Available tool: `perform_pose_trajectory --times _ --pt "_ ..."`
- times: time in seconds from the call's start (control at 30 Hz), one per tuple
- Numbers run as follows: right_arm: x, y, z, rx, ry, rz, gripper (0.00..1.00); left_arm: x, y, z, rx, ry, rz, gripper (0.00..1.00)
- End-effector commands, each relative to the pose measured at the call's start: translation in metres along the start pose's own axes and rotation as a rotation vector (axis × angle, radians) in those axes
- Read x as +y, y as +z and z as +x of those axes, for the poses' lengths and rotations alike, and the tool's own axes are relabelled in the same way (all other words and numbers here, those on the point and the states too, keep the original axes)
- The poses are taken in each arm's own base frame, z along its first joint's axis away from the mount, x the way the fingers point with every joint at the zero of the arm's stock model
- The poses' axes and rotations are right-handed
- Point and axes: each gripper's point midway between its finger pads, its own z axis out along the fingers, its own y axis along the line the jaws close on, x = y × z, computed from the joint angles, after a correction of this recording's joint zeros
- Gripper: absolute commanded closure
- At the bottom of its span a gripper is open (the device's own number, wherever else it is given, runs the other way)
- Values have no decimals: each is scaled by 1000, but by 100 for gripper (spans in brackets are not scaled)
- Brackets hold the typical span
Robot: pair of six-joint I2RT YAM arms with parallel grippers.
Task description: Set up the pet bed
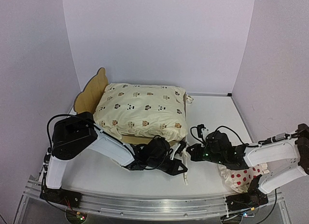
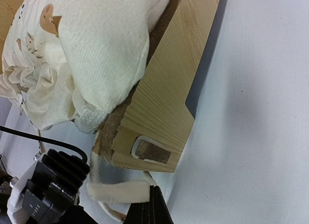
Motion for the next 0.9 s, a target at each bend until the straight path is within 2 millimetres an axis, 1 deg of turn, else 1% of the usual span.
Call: perform_pose_trajectory --times 0.0,0.23,0.3,0.4,0.53,0.67,0.77,0.87 --pt "-5 -6 -15 -76 7 23 100 -6 -26 -18 -63 5 -19 100" --pt "-2 -10 -24 -105 10 18 100 12 -40 -17 -75 10 -112 100" --pt "2 -11 -28 -114 4 8 100 17 -44 -19 -85 16 -147 100" --pt "12 -17 -41 -131 -11 -11 100 25 -52 -22 -101 27 -205 100" --pt "25 -22 -54 -135 -40 -28 100 44 -68 -26 -115 30 -317 100" --pt "31 -25 -64 -137 -62 -22 100 60 -82 -26 -112 29 -398 100" --pt "29 -26 -70 -143 -82 8 100 75 -92 -29 -124 33 -470 100" --pt "26 -29 -83 -171 -112 62 100 89 -96 -27 -110 31 -512 100"
